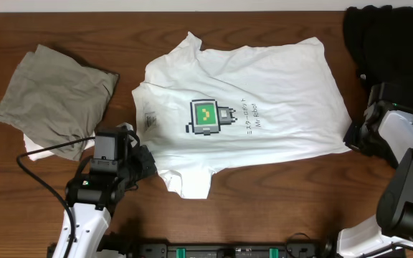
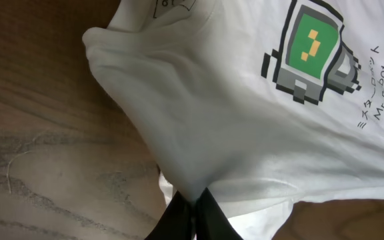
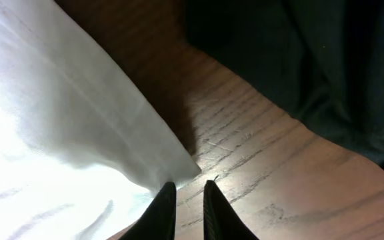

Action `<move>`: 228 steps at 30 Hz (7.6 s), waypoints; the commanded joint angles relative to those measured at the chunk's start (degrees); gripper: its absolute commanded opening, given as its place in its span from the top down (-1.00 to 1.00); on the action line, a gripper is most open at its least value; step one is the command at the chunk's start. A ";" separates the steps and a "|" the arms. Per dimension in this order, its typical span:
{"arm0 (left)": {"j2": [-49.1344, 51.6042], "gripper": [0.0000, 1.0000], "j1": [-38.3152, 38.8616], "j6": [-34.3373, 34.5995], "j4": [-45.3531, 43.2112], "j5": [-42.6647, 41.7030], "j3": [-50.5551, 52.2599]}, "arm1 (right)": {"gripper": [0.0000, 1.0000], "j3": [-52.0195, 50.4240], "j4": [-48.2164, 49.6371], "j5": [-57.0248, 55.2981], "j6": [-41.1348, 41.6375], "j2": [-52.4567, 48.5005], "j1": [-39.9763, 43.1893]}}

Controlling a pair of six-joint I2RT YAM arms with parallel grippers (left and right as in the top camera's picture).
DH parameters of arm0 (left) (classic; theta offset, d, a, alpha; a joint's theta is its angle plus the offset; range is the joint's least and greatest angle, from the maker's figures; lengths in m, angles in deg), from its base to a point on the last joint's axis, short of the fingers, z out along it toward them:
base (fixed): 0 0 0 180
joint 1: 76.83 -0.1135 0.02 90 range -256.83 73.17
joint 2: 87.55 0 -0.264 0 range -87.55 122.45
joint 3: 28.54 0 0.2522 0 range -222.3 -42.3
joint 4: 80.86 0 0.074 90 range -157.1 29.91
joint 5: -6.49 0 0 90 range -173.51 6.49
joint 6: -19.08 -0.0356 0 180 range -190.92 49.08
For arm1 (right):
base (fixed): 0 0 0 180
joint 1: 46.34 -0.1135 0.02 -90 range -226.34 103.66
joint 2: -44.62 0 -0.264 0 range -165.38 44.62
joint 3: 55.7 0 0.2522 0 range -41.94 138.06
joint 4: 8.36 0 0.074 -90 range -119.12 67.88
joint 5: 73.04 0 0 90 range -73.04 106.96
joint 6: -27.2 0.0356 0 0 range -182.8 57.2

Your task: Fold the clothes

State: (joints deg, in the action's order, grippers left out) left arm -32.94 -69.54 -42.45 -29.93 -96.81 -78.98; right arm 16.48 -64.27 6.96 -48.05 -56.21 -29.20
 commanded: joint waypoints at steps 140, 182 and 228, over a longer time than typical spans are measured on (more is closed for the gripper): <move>7.30 0.88 0.13 -2.93 -12.81 7.45 -7.43 | 0.97 -5.11 4.11 4.42 4.85 20.65 0.02; 29.00 0.88 0.13 -2.93 -30.60 14.01 -7.43 | 0.96 -5.11 23.45 2.91 3.45 2.54 -5.29; 17.03 0.30 0.20 -4.87 0.09 3.19 -6.05 | 0.58 -5.05 21.33 5.97 1.44 9.14 -5.22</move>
State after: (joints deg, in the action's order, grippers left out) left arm -17.18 -69.52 -47.15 -31.54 -90.62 -85.65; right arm 10.82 -42.07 12.73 -45.63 -48.93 -33.83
